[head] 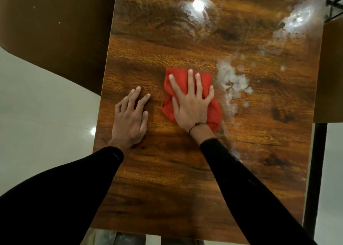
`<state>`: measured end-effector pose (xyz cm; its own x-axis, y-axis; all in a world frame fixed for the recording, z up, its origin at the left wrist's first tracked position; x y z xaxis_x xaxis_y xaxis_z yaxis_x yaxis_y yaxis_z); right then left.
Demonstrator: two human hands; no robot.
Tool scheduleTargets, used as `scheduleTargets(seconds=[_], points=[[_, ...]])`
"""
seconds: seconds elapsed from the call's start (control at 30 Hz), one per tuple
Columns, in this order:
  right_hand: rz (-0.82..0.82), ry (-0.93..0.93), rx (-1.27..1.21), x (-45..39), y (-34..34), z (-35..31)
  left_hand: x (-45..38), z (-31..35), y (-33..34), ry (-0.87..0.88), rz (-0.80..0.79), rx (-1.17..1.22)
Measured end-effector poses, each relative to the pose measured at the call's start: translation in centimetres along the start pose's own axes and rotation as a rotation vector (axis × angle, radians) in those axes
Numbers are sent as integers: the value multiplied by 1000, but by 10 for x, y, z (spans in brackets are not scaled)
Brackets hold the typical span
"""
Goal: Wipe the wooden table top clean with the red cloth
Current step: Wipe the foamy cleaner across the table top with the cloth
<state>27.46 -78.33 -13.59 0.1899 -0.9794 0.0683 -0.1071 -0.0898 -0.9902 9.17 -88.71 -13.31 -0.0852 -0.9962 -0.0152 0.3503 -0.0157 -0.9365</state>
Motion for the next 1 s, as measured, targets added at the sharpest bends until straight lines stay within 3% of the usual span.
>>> scheduleTargets(seconds=[0.13,0.33,0.57,0.73,0.83,0.9,1.0], points=[[13,93,-54,-18,-8,19,0,1,1,-6,3,1],[-9,224,-202,38,-14,37,0,2,-1,-16,13,2],[-152,-165,-478,131,-25,20,1,4,-4,-29,19,14],[-163,131,-936,151,-52,43,2,5,-6,-20,34,17],[-317,286,-1207,152,-56,52,3,7,-8,-24,23,19],[-361,279,-1122,143,-60,53,2,7,-10,-23,24,22],[-151,104,-502,139,-62,62,3,8,-11,-13,30,26]])
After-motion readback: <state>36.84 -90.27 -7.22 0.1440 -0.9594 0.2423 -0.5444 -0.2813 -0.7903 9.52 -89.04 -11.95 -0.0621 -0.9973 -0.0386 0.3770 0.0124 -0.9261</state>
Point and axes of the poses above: each hand's wrist, its own x-axis away from the middle knuckle, its own y-axis out of the palm, z = x × y, the point moved 6 cm from there along -x, towards the middle knuckle, and after that the axes turned 13 degrees about y, right-handed, at the moved point
